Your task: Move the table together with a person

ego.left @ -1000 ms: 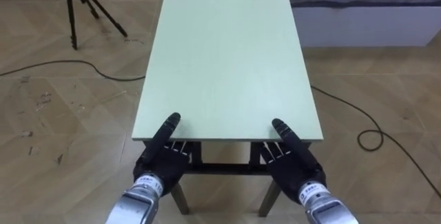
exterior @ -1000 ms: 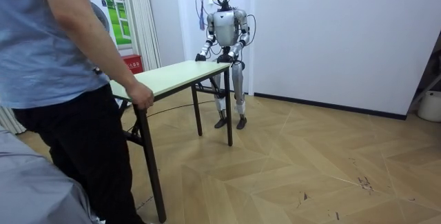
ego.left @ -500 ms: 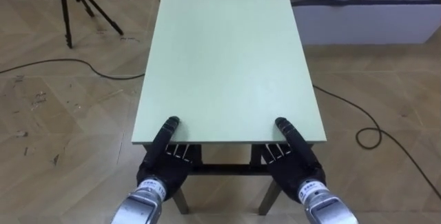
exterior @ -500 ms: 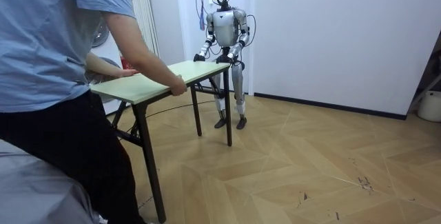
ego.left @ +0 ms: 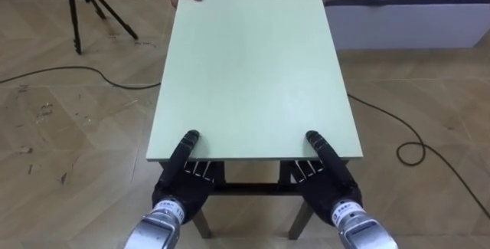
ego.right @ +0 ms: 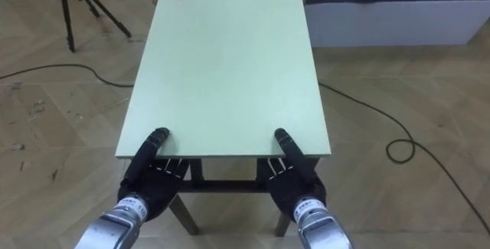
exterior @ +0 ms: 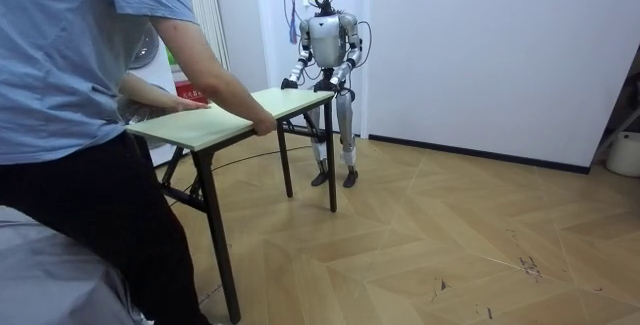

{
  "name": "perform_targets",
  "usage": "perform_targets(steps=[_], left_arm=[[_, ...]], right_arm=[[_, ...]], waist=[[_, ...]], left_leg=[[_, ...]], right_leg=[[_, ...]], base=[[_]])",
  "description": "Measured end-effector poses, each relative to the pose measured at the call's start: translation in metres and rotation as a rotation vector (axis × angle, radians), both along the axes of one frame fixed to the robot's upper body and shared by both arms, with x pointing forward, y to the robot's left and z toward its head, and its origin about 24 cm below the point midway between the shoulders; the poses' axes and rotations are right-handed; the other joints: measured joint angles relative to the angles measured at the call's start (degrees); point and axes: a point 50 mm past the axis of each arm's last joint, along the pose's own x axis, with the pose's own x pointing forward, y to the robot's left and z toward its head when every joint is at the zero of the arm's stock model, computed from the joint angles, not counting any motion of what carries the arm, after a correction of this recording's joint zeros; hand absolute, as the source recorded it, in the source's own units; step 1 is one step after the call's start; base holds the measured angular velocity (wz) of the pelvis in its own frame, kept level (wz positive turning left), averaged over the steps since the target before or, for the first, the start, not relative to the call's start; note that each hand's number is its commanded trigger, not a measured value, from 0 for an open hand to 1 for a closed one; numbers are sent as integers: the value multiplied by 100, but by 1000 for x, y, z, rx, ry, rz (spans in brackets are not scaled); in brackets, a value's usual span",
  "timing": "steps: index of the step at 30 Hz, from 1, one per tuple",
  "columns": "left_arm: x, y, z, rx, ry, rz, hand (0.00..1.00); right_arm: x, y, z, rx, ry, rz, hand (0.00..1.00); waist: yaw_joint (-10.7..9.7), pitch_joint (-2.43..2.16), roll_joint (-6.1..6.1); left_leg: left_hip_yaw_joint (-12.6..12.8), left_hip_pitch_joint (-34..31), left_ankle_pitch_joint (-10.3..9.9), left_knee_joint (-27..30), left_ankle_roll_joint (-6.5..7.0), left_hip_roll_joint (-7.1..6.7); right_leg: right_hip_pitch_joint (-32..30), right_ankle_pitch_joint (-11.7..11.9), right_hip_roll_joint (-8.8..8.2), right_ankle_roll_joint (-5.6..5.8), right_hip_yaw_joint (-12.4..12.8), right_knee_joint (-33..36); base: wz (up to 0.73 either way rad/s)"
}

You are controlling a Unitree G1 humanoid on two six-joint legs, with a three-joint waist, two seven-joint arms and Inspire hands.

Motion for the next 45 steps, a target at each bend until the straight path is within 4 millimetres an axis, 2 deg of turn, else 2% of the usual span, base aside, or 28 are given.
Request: perform_targets(steps=[12, 16, 19, 23, 28, 33, 45], left_arm=[[8, 3, 15, 83, -113, -27, 100], [8, 4, 16, 132, -148, -51, 100], [-2, 5, 19, 142, -162, -51, 100], [-9, 4, 16, 133, -162, -55, 100], [-25, 6, 16, 123, -167, -44, 100], [-37, 3, 13, 109, -179, -31, 100], [-55, 3, 7, 98, -191, -3, 100]], right_arm=[[5, 3, 14, 23, -94, 10, 100], [-1, 2, 12, 46, -110, 2, 100], [-10, 2, 11, 63, -123, 3, 100], [-16, 1, 9, 62, -129, 3, 100], [-27, 2, 7, 50, -156, 17, 100], [-37, 2, 4, 60, -196, 14, 100], [-53, 6, 0, 81, -216, 32, 100]], waist=[[-61, -16, 27], [20, -40, 62], [71, -65, 84], [127, -67, 78], [138, -113, 4], [140, -123, -16], [151, -114, -77]], left_leg=[[6, 22, 0, 19, 0, 0], [19, 28, 0, 17, 0, 5], [-1, 52, 0, 14, 0, 10], [-1, 88, -1, 14, -1, 18], [26, 95, -1, 7, -2, 20], [29, 60, -3, 1, -4, 5], [0, -25, -30, 68, -18, 36]], right_leg=[[0, 6, 3, -9, 25, 31], [0, 6, 21, -10, 58, 20], [7, 5, 36, -10, 93, 10], [34, 4, 54, -10, 132, -8], [44, 0, 63, -10, 163, -25], [40, -23, 35, 19, 112, -34], [16, -32, 31, -11, 0, 40]], base=[[-1], [-3], [-12], [-6], [-1], [7], [4]])
